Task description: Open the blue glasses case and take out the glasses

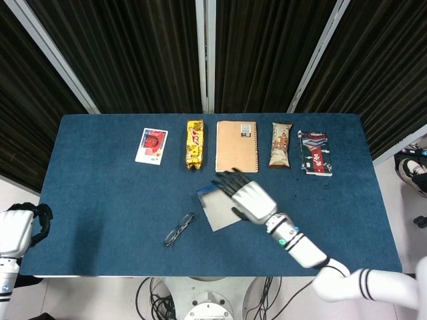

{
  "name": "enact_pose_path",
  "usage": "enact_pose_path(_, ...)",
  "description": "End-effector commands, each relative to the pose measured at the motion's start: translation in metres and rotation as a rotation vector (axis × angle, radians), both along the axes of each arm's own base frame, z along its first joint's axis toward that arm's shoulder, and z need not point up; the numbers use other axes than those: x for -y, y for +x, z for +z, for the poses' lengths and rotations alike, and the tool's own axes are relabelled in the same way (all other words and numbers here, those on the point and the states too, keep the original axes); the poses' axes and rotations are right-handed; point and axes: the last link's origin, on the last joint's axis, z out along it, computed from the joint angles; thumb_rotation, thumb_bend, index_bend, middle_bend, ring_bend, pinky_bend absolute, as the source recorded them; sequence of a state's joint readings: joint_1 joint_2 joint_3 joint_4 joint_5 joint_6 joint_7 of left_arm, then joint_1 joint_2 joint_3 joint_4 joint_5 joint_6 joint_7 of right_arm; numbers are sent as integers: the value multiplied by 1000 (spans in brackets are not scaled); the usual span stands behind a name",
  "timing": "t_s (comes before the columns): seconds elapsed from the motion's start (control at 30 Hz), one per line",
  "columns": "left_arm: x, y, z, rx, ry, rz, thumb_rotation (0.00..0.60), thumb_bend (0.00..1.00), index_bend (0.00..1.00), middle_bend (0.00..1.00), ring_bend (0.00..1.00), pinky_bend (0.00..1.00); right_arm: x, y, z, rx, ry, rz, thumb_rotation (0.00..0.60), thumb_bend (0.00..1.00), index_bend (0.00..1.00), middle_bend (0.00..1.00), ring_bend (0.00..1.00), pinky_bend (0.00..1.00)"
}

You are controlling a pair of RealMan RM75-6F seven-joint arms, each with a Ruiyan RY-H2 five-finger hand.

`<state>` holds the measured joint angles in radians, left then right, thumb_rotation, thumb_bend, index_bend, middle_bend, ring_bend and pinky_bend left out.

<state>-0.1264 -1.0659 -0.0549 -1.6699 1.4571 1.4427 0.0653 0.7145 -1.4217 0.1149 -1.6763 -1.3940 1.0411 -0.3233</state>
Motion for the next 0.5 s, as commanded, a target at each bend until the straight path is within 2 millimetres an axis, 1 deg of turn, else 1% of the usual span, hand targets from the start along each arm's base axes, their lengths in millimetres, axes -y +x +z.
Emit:
enact_pose_path(0.03,0,0,0,-1,0,0,600,579,662,645,452,441,-33,-56,59,2,-130,-157,600,327,0,43,0,0)
enact_pose_path(0.07,0,0,0,-2,1,-1,600,579,662,644,452,440,-42,-69,71,7,-160,-187,600,327,0,43,0,0)
enact_pose_path(0.13,1,0,0,-2,1,0,600,579,662,644,452,441,-59,-87,90,22,-204,-238,600,327,0,43,0,0)
enact_pose_path(0.23,1,0,0,-4,2,0,600,579,662,645,452,441,-83,-110,111,44,-254,-307,600,327,0,43,0,0)
enact_pose_path(0.33,1,0,0,-4,2,-1,600,579,662,644,452,441,-104,-127,125,60,-294,-358,600,327,0,43,0,0)
enact_pose_path(0.4,1,0,0,-4,2,-1,600,579,662,644,453,440,-115,-134,130,70,-316,-380,600,327,0,43,0,0)
enact_pose_path(0.5,1,1,0,-5,3,-1,600,579,662,644,452,440,-125,-140,132,71,-332,-398,600,327,0,43,0,0)
